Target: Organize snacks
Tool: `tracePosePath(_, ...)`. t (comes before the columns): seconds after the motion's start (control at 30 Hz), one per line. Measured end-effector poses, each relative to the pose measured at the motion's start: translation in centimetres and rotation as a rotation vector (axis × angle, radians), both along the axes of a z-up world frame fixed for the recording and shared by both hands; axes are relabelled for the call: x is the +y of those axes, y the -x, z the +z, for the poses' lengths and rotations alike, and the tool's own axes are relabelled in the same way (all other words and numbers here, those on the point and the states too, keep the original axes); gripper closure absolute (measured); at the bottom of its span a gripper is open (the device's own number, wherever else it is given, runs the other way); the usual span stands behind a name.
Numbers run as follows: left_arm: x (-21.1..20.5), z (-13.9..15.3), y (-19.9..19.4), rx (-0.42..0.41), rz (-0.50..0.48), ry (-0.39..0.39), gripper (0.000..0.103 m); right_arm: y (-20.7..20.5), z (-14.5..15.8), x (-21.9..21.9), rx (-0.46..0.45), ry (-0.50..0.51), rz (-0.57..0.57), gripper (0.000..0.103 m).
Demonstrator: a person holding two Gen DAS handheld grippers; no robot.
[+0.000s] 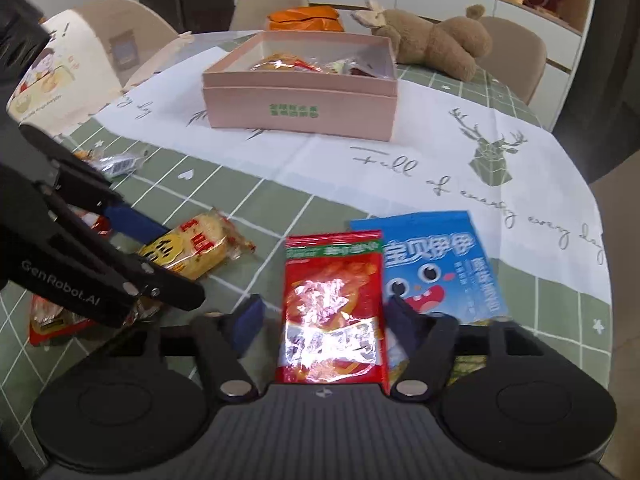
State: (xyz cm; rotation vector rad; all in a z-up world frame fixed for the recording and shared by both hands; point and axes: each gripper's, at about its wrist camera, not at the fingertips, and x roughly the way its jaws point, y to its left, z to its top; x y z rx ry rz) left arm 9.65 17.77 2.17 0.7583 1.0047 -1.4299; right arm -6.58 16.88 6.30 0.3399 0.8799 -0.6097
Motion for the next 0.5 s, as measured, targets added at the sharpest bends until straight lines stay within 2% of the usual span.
tracePosePath(0.07,0.0,0.0,-0.1,0.006,0.0,-0.003,0.046,-0.2,-0.2,0.6,0.012,0.027,0.005,0.022)
tracePosePath(0.2,0.2,0.1,-0.6,0.01,0.033,-0.011,0.056,0.1,0.0,1.1,-0.007,0.031,0.003,0.024)
tracePosePath(0.23,0.3,0.1,-0.8,0.017,0.04,-0.011,0.056,0.2,0.1,1.2,-0.012,0.034,0.003,0.04)
tracePosePath(0.27,0.3,0.1,-0.9,0.025,0.048,-0.01,0.056,0.3,0.2,1.1,-0.009,0.018,0.016,0.059)
tracePosePath(0.3,0.3,0.1,-0.9,0.026,0.052,-0.011,0.056,0.4,0.4,0.9,-0.017,0.005,0.015,0.061)
tracePosePath(0.37,0.2,0.1,-0.8,0.02,0.055,-0.011,0.056,0.6,0.9,0.6,-0.024,0.0,0.003,0.081)
tracePosePath(0.43,0.2,0.1,-0.4,0.001,0.051,-0.006,0.056,0.7,1.2,0.2,-0.023,0.01,-0.018,0.088)
tracePosePath(0.5,0.2,0.1,0.0,-0.023,0.044,-0.001,0.056,0.9,1.4,-0.3,-0.02,0.007,-0.028,0.088)
